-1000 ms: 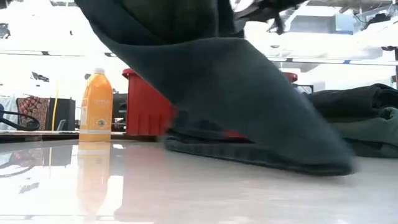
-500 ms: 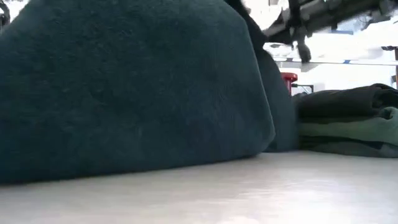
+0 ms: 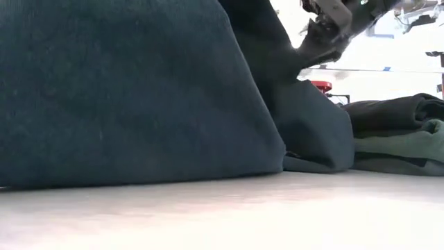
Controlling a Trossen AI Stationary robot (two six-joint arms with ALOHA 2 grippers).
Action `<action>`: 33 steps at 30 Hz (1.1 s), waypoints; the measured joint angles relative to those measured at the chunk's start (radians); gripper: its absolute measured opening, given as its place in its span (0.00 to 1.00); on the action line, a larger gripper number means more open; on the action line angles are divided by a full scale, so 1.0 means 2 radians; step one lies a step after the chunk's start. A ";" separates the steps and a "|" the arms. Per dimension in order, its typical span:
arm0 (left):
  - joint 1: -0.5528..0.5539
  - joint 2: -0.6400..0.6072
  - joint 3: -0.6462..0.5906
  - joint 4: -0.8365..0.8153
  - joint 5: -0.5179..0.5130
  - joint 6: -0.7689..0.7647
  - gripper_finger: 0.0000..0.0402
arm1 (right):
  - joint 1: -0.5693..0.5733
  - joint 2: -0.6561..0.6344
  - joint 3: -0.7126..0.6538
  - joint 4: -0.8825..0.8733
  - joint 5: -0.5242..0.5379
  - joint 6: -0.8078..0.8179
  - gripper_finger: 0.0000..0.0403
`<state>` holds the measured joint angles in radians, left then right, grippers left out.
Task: Fold laundry
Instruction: Fold the dark blue jeans
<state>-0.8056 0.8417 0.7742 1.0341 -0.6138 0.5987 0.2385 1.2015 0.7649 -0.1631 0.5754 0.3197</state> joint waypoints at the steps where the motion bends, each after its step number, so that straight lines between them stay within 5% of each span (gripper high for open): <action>1: 0.000 0.002 0.000 0.001 -0.007 0.000 0.04 | -0.001 -0.003 0.016 -0.045 0.001 -0.009 0.41; 7: 0.000 0.006 0.000 0.007 -0.014 0.005 0.04 | 0.013 -0.006 0.101 -0.273 -0.003 -0.015 0.56; 13: 0.000 0.005 0.000 0.021 -0.019 0.029 0.04 | 0.044 -0.006 0.152 -0.407 -0.006 -0.036 0.59; 19: 0.000 0.005 0.000 0.023 -0.019 0.035 0.04 | 0.062 -0.006 0.167 -0.429 -0.004 -0.168 0.59; 23: 0.000 0.005 0.000 0.028 -0.012 0.036 0.04 | 0.062 -0.004 0.166 -0.365 0.000 -0.266 0.59; 26: 0.000 0.005 0.001 0.030 -0.010 0.036 0.04 | 0.053 -0.004 0.165 -0.267 0.001 -0.211 0.59; 29: 0.000 0.005 0.001 0.027 -0.013 0.036 0.04 | 0.032 -0.006 0.165 -0.187 0.001 -0.073 0.59; 33: 0.000 0.005 0.001 0.031 -0.027 0.040 0.04 | 0.015 -0.010 0.166 -0.185 -0.015 0.103 0.59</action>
<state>-0.8051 0.8516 0.7757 1.0958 -0.6670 0.6791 0.2681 1.1814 1.0966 -0.5339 0.5456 0.5267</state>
